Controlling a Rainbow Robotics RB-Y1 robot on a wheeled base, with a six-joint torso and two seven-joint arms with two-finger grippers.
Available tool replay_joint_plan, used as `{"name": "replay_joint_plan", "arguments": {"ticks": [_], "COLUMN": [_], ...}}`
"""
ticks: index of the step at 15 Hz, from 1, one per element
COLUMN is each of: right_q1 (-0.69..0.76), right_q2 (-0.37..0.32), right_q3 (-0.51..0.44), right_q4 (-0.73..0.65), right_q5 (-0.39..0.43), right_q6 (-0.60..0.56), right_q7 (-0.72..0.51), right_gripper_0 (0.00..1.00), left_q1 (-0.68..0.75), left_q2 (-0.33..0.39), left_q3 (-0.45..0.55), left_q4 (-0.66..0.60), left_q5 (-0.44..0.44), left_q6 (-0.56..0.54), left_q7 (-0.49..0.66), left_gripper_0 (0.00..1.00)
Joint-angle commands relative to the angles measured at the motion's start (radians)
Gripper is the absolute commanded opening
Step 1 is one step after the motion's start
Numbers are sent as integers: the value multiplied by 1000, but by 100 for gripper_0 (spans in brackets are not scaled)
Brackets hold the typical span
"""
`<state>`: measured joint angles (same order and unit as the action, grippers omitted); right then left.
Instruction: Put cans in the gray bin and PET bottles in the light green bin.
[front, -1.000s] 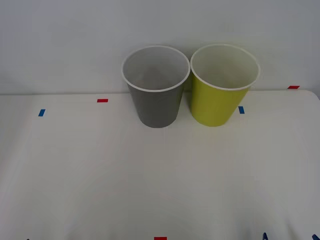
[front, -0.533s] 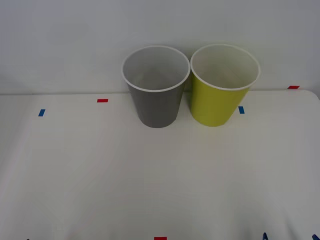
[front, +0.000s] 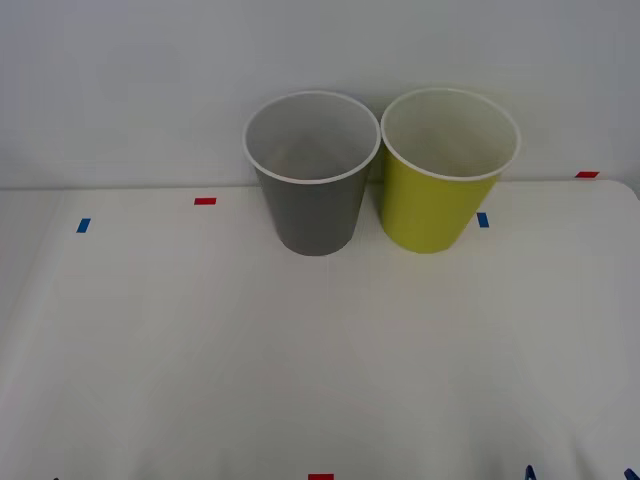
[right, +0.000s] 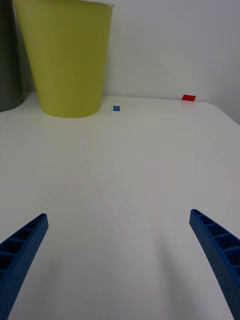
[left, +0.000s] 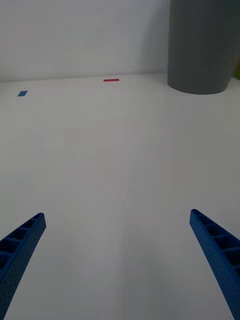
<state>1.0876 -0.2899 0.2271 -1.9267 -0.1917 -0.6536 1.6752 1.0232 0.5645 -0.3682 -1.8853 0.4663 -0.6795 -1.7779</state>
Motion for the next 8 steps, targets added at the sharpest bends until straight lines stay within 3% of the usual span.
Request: {"name": "replay_joint_plan", "arguments": {"ticks": [1,8], "right_q1": [0,0], "right_q2": [0,0], "right_q3": [0,0], "right_q4": [0,0], "right_q5": [0,0], "right_q6": [0,0], "right_q7": [0,0], "right_gripper_0": [98,98], "left_q1": [0,0], "left_q2": [0,0], "left_q3": [0,0], "left_q4": [0,0], "left_q5": [0,0], "left_q6": [0,0], "left_q7": [0,0], "left_gripper_0": [100,100]}}
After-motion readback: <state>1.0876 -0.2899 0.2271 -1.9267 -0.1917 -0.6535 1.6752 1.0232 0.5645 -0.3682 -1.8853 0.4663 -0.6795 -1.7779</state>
